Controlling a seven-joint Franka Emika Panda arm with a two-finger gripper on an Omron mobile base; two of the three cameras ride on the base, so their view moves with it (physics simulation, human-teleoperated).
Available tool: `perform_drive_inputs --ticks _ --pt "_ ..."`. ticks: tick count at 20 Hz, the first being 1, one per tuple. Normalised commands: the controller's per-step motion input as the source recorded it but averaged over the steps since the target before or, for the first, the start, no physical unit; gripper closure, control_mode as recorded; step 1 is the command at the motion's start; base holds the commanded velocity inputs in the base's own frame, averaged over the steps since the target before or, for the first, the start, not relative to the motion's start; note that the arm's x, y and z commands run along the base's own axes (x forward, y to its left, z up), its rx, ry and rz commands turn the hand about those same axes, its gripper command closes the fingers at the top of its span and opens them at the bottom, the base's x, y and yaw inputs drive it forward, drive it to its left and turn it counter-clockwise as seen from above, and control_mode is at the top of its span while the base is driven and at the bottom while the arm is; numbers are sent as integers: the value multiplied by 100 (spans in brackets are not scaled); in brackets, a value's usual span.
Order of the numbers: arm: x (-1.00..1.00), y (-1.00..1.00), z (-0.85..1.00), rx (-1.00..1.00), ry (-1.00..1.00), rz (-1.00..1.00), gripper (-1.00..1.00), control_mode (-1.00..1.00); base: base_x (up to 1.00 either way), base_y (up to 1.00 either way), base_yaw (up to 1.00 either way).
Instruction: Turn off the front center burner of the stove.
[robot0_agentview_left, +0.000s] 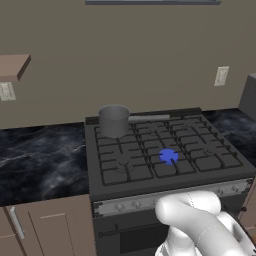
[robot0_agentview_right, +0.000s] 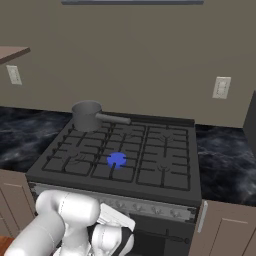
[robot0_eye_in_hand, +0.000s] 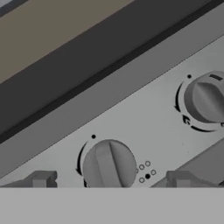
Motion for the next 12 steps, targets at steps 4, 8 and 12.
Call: perform_drive_inputs --ticks 4,8,12 --pt "5 0 0 0 0 -7 -100 -100 0 0 0" --pt "1 0 1 0 0 -6 -100 -100 0 0 0" --pt "5 1 9 0 0 -6 -100 -100 0 0 0"
